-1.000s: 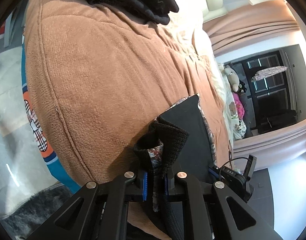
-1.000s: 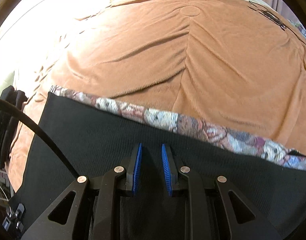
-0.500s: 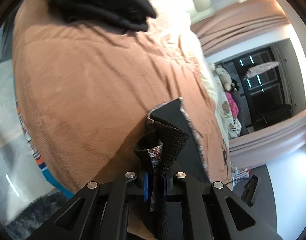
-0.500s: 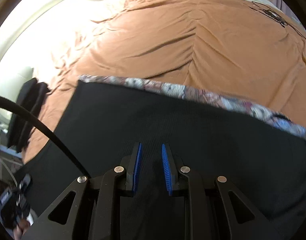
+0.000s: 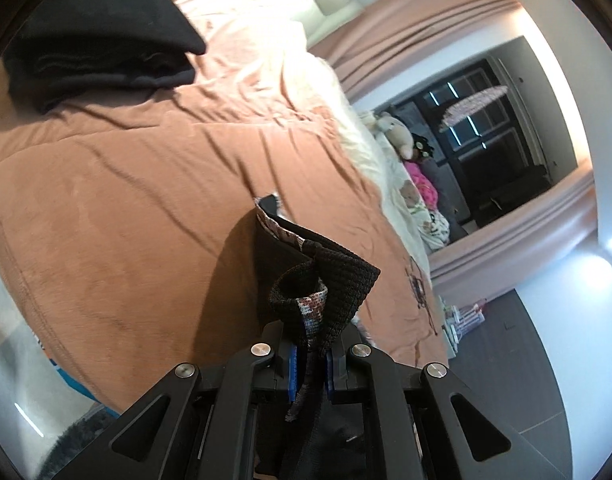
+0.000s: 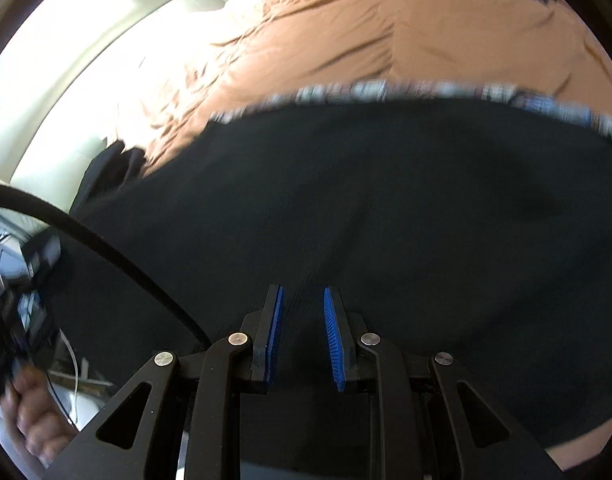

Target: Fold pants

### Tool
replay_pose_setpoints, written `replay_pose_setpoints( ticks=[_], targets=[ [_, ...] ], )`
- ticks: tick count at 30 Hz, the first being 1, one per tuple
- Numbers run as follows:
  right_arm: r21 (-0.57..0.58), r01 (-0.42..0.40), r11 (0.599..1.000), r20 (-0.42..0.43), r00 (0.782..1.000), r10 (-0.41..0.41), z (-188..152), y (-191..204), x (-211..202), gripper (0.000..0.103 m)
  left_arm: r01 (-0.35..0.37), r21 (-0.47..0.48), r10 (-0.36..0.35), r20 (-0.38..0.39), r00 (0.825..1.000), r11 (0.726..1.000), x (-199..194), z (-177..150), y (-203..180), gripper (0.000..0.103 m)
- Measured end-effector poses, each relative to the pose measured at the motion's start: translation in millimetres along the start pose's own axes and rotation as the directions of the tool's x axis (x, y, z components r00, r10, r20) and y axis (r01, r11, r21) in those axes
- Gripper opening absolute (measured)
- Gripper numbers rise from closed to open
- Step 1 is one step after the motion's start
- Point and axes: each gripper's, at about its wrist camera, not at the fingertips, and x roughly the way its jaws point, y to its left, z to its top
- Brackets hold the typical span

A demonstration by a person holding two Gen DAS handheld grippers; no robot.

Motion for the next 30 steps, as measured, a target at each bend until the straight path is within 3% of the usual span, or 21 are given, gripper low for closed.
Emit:
replay_pose_setpoints(
  ticks=[5, 12, 27, 28, 30],
  targets=[
    [0.002, -0.052, 0.999, -0.019, 0.998, 0.052, -22.6, -0.6, 4.7, 0.018, 0.028, 0.065, -0.027, -0.018, 0.999, 0.998, 1.6, -2.0, -28.6, 0.01],
    [0.049, -0.115, 0.992, -0.03, 0.993, 0.116, -22.4, -24.2, -16.1, 0.018, 0.083, 0.156, -0.076, -0.051, 0.996, 0.984, 6.8, -14.5, -75.0, 0.01],
    [0.159, -0.095, 0.983, 0.229, 0.972, 0.057, -17.3, -146.9, -171.1, 0.019, 0.194, 0.295, -0.145, -0.18, 0.973, 0.936, 39.6, -56.7, -160.9, 0.01],
    [0.175, -0.092, 0.98, 0.244, 0.969, 0.048, -18.3, -158.3, -180.3, 0.019, 0.201, 0.302, -0.148, -0.19, 0.971, 0.932, 42.1, -61.0, -165.8, 0.01],
    [0.202, -0.081, 0.976, 0.266, 0.964, 0.025, -24.0, -173.1, -190.9, 0.037, 0.222, 0.318, -0.156, -0.22, 0.963, 0.922, 48.8, -73.6, -176.5, 0.01]
  ],
)
